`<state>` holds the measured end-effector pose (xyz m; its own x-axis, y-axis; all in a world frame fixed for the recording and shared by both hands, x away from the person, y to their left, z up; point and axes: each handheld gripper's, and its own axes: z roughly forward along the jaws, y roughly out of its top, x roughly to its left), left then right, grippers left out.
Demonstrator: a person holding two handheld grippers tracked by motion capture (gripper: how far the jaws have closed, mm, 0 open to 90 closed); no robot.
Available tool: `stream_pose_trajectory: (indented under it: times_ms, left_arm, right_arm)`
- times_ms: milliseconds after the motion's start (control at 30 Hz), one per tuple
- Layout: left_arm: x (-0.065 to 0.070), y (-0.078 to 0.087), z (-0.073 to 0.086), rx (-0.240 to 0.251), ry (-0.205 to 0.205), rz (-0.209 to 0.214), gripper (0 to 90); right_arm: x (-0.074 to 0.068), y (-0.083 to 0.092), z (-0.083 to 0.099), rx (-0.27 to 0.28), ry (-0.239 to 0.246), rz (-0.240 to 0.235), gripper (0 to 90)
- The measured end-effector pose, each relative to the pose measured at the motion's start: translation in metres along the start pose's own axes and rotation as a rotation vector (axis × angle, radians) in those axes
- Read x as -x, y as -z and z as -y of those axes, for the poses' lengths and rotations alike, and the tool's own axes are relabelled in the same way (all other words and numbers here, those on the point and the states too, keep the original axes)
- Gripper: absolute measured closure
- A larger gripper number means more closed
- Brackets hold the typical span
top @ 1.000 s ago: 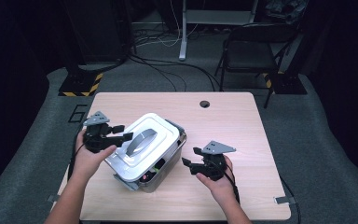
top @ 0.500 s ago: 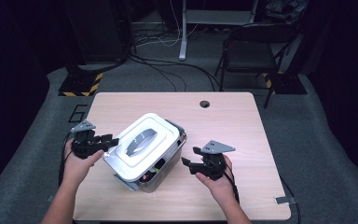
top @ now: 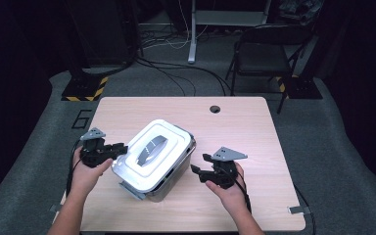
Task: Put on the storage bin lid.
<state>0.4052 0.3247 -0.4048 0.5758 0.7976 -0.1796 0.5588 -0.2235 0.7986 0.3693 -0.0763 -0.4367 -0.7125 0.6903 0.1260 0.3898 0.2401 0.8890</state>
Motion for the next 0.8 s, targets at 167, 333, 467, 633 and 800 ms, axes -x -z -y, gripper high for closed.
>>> stream_pose_trajectory:
  times_ms: [167,333,467,633,800]
  left_arm:
    - [0.006,-0.006,-0.003,0.003,-0.017,0.012,71.4]
    - [0.011,-0.008,-0.003,0.006,-0.021,0.003,71.4]
    - [0.015,-0.007,-0.003,-0.002,-0.023,0.013,71.3]
    - [0.021,-0.009,-0.003,-0.002,-0.038,0.017,70.3]
    - [0.023,-0.01,-0.002,0.011,-0.043,0.007,68.0]
  right_arm:
    - [0.0,0.0,-0.002,0.008,-0.003,-0.006,36.9]
    - [-0.003,0.001,-0.006,0.025,0.004,-0.01,36.8]
    - [-0.007,0.0,-0.01,0.03,0.008,-0.02,36.8]
    - [-0.013,-0.003,-0.016,0.042,0.023,-0.032,36.8]
    - [-0.019,-0.008,-0.022,0.045,0.036,-0.035,36.6]
